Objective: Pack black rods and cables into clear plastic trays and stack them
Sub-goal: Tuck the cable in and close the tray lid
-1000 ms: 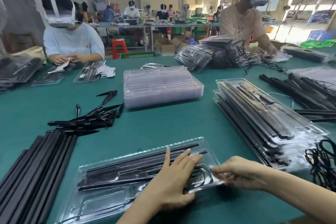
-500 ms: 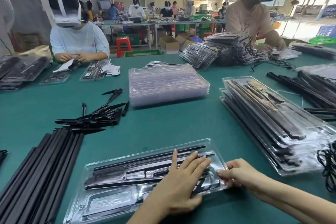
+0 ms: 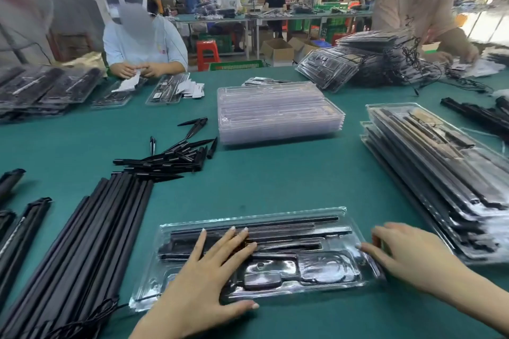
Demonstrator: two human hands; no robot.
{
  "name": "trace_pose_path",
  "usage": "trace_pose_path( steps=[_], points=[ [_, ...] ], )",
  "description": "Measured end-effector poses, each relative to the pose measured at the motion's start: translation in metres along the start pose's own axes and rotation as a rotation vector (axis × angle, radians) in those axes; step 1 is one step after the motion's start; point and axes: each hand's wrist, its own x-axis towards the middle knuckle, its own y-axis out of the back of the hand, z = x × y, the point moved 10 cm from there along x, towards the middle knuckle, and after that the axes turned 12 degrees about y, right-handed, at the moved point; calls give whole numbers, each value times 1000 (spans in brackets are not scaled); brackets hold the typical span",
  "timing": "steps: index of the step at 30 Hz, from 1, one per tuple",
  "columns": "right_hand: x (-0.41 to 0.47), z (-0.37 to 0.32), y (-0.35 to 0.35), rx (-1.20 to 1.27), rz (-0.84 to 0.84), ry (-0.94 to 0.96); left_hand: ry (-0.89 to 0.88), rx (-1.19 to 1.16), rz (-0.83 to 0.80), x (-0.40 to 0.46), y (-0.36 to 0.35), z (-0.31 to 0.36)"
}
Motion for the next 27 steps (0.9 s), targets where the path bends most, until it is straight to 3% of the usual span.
trace_pose_path(
  steps=[3, 7, 10, 14, 17, 21, 27],
  points=[
    [2, -30, 21, 115, 171, 168, 18, -49, 22, -1, 0, 2],
    [6, -101, 5, 310, 50, 442, 8, -157, 81, -1, -4, -4],
    [21, -140, -7, 360, 5, 555, 68, -382, 21, 0, -9, -16],
    [62, -143, 2, 583, 87, 413, 122, -528, 70, 1, -4, -26],
    [94, -142, -8, 412, -121, 313, 36, -519, 137, 0, 6, -18],
    [111, -155, -17, 357, -371, 365, -13, -504, 167, -3, 7, -15],
    [110, -158, -25, 401, -374, 363, 3, -468, 127, -4, 4, -14]
  ],
)
